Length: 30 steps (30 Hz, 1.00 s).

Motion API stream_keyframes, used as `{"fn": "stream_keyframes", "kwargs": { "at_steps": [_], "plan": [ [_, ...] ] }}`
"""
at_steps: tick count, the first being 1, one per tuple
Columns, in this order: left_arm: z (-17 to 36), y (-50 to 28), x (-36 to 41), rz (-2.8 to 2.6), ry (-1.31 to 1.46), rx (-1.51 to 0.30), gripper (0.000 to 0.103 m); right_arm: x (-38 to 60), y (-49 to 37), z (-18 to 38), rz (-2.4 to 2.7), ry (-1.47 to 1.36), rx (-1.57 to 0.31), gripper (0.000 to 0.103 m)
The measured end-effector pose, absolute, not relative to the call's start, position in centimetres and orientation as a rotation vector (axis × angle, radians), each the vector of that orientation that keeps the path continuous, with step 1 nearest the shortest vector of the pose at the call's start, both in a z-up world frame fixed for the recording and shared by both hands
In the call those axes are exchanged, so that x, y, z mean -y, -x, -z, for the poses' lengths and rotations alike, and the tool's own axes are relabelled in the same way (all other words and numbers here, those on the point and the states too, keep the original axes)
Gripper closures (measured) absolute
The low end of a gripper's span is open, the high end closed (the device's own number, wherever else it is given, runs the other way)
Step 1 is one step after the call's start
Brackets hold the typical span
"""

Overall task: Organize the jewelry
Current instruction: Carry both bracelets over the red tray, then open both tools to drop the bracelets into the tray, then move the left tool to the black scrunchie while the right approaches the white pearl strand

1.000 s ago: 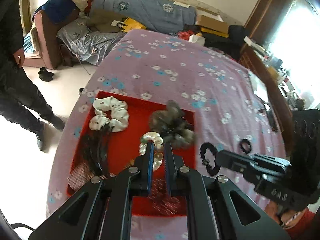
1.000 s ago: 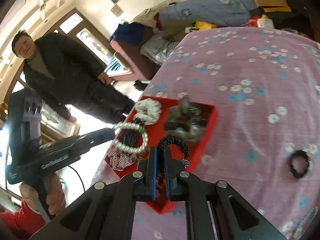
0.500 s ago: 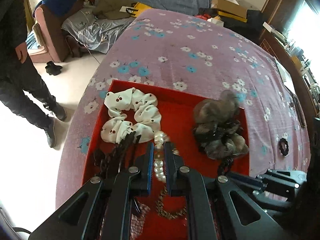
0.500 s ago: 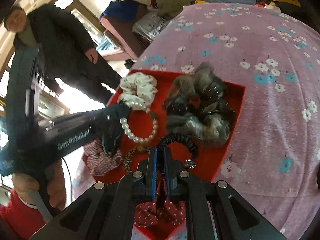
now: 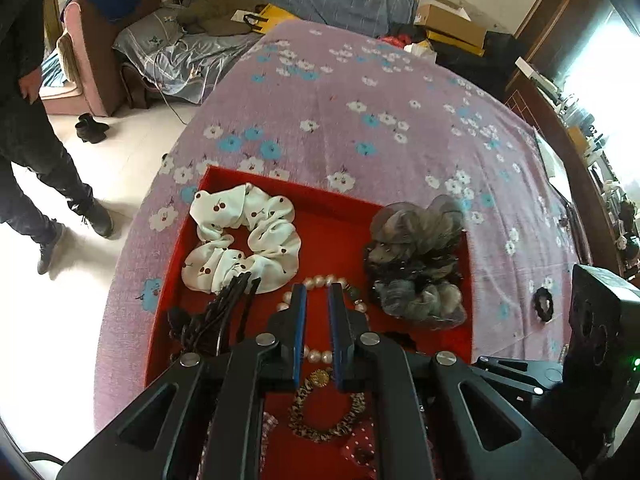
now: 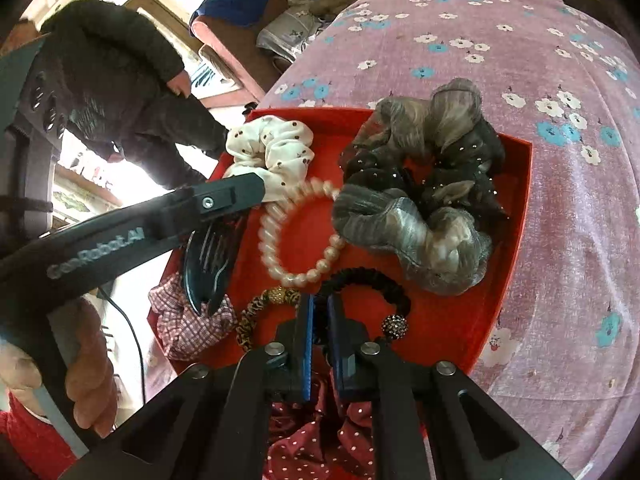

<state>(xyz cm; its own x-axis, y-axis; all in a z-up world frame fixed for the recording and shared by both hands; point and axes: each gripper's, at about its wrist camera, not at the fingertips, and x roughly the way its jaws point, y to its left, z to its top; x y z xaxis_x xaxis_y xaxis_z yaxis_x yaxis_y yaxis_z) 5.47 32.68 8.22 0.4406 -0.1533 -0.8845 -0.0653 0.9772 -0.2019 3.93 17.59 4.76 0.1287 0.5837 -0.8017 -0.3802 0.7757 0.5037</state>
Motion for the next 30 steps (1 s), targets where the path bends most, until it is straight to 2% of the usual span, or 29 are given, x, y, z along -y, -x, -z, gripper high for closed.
{"fn": "stream_keyframes", "kwargs": {
  "at_steps": [1, 4, 6, 17, 24, 30],
  "plan": [
    [-8.7, -5.2, -32.6, 0.053, 0.215, -1.106, 0.089, -17.3, -3.8, -5.2, -0.707, -0.195, -1.247, 0.090],
    [-9.8, -4.4, -32.5, 0.038, 0.206, -1.077, 0.076, -16.8, -3.2, -6.4, -0.714, -0.200, -1.214, 0.076],
    [-10.8, -3.7, -32.5, 0.011, 0.198, -1.054, 0.072, -16.2, -2.7, -7.3, -0.713, -0.211, -1.192, 0.069],
    [-13.7, 1.0, -30.9, -0.075, 0.218, -1.030, 0.070, -7.6, 0.6, -9.0, -0.608, -0.419, -1.160, 0.068],
    [-14.2, 3.7, -25.1, -0.023, 0.180, -1.028, 0.070, 1.2, 3.1, -9.1, -0.466, -0.430, -1.146, 0.069],
    [-13.7, 4.8, -20.0, -0.006, 0.151, -1.061, 0.070, 8.4, 5.0, -6.8, -0.358, -0.502, -1.177, 0.069]
  ]
}}
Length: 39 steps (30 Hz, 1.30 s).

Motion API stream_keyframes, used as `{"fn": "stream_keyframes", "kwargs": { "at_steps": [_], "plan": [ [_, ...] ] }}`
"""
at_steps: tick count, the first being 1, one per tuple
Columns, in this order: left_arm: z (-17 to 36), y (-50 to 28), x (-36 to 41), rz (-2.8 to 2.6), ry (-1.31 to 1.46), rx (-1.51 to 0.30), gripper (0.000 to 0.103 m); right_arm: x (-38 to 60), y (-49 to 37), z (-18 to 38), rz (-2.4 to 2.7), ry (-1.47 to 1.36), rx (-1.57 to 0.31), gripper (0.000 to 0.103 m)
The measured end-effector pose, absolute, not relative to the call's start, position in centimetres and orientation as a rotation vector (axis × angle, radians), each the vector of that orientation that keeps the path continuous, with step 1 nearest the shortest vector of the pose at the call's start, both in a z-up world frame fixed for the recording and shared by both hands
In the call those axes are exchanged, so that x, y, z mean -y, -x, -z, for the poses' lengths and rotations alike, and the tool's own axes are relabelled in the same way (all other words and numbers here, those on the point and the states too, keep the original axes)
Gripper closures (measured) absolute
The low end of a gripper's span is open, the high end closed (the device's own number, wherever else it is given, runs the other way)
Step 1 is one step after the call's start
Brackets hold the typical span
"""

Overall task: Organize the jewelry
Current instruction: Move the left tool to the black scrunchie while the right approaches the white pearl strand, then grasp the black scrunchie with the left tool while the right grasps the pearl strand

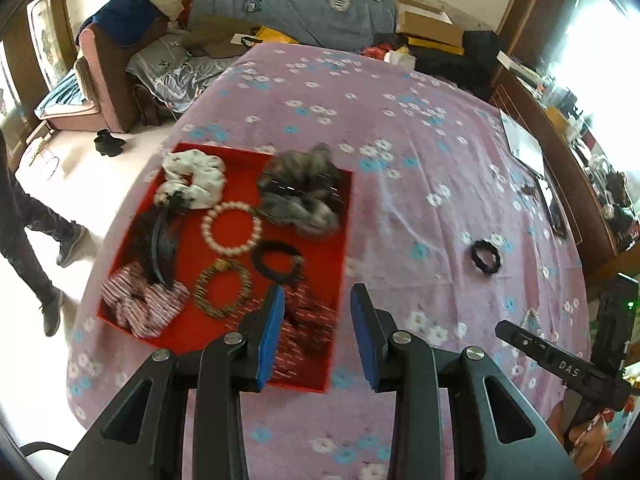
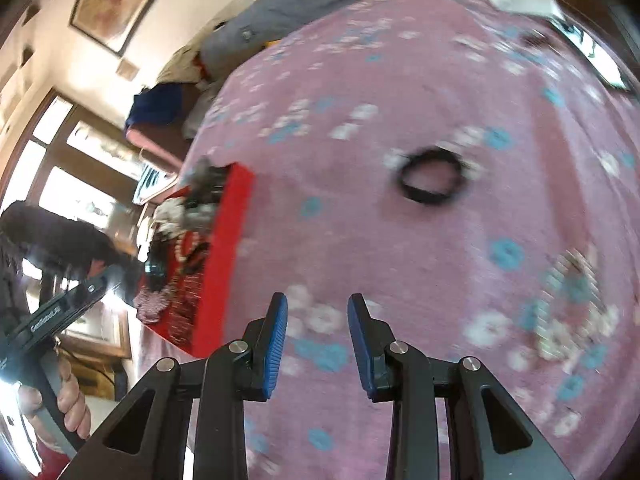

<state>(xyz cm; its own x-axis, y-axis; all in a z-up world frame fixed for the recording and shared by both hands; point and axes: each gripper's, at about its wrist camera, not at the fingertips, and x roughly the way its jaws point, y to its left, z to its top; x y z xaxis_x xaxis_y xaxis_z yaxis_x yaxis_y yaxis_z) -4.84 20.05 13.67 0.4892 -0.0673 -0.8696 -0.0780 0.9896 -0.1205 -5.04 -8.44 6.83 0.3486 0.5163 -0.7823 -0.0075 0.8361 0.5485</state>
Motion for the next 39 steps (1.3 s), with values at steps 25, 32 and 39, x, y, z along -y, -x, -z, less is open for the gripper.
{"fn": "stream_keyframes", "kwargs": {
  "at_steps": [25, 32, 39],
  "plan": [
    [-8.4, -2.5, -2.5, 0.231, -0.026, -1.124, 0.070, 23.0, 6.8, -4.7, -0.163, -0.431, -1.134, 0.069],
    [-5.2, -6.4, -0.1, 0.263, -0.046, -1.162, 0.070, 21.2, 6.1, -4.1, -0.199, -0.324, -1.131, 0.069],
    [-2.6, -8.7, 1.1, 0.289, -0.036, -1.207, 0.070, 20.7, 5.8, -3.3, -0.201, -0.291, -1.145, 0.069]
  ]
}}
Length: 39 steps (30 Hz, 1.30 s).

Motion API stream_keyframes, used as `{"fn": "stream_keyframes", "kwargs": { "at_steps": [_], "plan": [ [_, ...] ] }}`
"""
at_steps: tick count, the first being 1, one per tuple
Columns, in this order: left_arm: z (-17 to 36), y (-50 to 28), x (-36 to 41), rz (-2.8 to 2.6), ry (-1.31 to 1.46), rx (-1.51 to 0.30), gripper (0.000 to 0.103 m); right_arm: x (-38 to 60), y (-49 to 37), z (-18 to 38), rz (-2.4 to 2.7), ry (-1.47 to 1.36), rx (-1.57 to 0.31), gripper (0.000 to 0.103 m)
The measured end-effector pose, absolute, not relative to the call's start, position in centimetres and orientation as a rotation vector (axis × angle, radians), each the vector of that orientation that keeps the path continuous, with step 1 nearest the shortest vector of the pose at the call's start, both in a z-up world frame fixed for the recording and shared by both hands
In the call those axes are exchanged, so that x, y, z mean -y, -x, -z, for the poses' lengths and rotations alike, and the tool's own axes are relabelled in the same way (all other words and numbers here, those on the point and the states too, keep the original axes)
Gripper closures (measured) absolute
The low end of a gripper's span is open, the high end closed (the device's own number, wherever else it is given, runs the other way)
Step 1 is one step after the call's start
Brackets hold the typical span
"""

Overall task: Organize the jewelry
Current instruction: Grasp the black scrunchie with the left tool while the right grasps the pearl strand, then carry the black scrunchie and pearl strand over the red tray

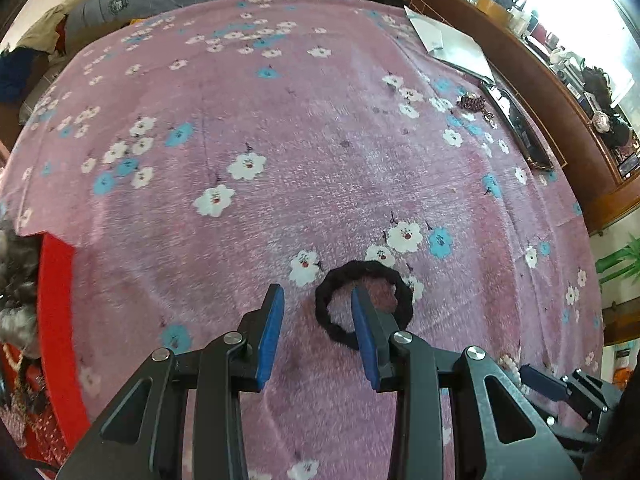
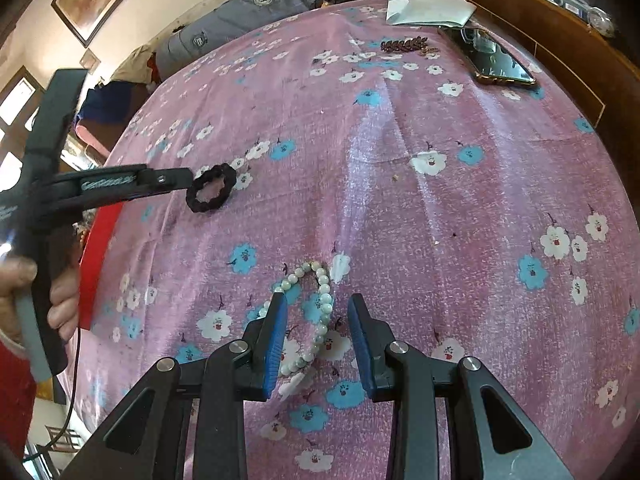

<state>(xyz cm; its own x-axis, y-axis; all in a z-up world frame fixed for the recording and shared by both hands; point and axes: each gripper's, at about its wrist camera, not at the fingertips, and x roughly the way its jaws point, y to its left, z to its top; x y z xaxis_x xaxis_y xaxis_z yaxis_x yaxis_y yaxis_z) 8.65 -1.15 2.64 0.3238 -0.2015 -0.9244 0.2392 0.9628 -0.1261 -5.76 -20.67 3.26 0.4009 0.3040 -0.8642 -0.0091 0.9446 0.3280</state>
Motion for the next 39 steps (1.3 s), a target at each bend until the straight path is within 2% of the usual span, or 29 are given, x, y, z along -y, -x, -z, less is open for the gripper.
{"fn": "stream_keyframes", "kwargs": {
  "at_steps": [6, 7, 8, 9, 12, 26, 39],
  "plan": [
    [-1.8, -8.8, 1.9, 0.294, -0.043, -1.216, 0.071, 20.3, 5.5, -3.2, -0.196, -0.273, -1.135, 0.070],
    [-1.8, -8.8, 2.0, 0.286, -0.051, -1.215, 0.080, 20.2, 5.6, -3.2, -0.191, -0.259, -1.135, 0.071],
    [-1.7, -8.7, 2.1, 0.271, -0.063, -1.215, 0.094, 20.0, 5.6, -3.3, -0.184, -0.242, -1.136, 0.074],
    [-1.7, -8.7, 2.1, 0.267, -0.064, -1.219, 0.097, 19.9, 5.6, -3.3, -0.178, -0.231, -1.138, 0.080],
    [-1.8, -8.7, 1.9, 0.258, -0.041, -1.223, 0.097, 19.9, 5.9, -3.2, -0.161, -0.218, -1.152, 0.095],
    [-7.8, -4.0, 0.2, 0.305, 0.054, -1.131, 0.097, 21.4, 8.2, -7.2, -0.151, -0.270, -1.088, 0.096],
    [-13.6, 2.0, -7.5, 0.188, 0.134, -1.014, 0.097, 16.2, 6.7, -10.7, -0.284, -0.217, -1.030, 0.096]
  ]
}}
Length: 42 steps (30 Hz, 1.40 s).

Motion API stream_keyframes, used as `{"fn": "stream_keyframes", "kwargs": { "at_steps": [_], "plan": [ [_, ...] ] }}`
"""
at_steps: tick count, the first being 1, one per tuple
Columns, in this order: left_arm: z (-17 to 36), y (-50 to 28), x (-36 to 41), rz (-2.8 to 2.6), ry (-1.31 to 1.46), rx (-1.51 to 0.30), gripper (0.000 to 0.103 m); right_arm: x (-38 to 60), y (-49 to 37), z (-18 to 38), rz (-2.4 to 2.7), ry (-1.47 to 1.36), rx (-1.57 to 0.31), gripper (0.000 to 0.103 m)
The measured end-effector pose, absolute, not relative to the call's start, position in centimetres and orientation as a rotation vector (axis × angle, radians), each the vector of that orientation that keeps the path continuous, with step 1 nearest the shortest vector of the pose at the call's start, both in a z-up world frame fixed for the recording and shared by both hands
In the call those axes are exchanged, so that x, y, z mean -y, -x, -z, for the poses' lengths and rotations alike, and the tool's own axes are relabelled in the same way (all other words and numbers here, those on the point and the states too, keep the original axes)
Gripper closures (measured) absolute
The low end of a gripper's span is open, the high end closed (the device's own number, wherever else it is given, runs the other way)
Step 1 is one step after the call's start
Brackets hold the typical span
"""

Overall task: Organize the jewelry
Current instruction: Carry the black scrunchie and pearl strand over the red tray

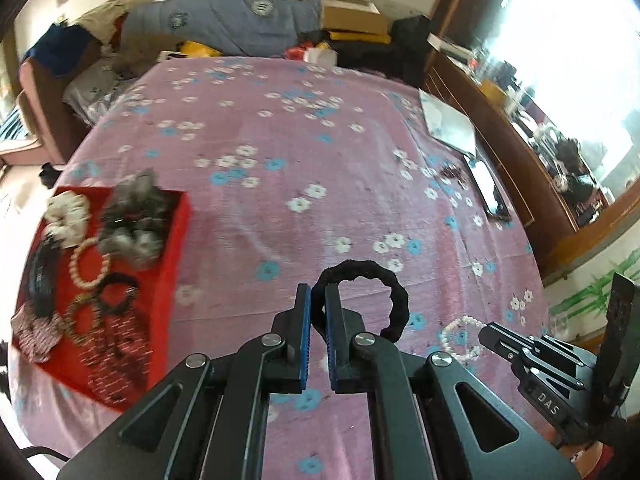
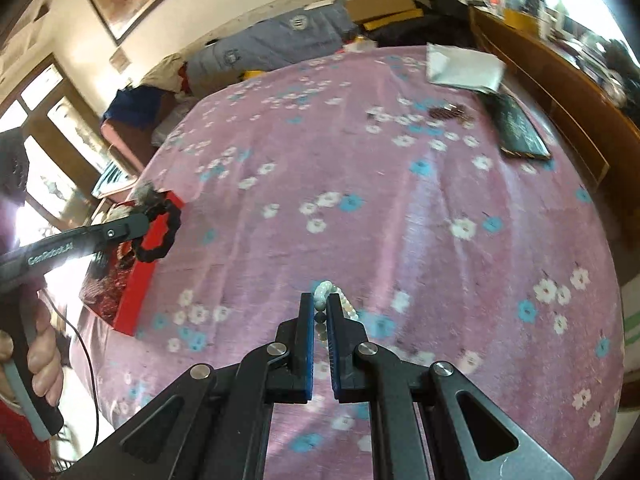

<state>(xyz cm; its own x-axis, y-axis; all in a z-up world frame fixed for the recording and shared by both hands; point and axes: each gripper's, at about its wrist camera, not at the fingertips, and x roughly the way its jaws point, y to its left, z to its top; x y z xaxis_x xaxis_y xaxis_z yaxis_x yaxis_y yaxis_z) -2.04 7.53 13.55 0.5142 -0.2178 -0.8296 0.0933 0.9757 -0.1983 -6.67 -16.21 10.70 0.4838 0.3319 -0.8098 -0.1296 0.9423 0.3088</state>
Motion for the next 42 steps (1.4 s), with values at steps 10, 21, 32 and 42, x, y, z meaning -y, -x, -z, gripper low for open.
{"fn": "stream_keyframes", "kwargs": {
  "at_steps": [10, 21, 32, 42],
  "plan": [
    [-15.4, 5.0, -17.2, 0.045, 0.181, -0.973, 0.097, 10.0, 5.8, -12.3, -0.392, -0.156, -1.008, 0.096],
    [-15.2, 5.4, -26.7, -0.075, 0.229, -0.974, 0.097, 3.8, 4.4, -14.7, -0.487, -0.187, -0.983, 0.096],
    [-13.1, 0.5, -31.4, -0.064, 0.243, -0.988, 0.097, -5.2, 2.3, -15.1, -0.617, -0.181, -1.012, 0.095],
    [-8.8, -6.8, -32.8, -0.029, 0.199, -1.060, 0.097, -12.8, -1.6, -12.1, -0.690, -0.200, -1.093, 0.095]
  ]
}}
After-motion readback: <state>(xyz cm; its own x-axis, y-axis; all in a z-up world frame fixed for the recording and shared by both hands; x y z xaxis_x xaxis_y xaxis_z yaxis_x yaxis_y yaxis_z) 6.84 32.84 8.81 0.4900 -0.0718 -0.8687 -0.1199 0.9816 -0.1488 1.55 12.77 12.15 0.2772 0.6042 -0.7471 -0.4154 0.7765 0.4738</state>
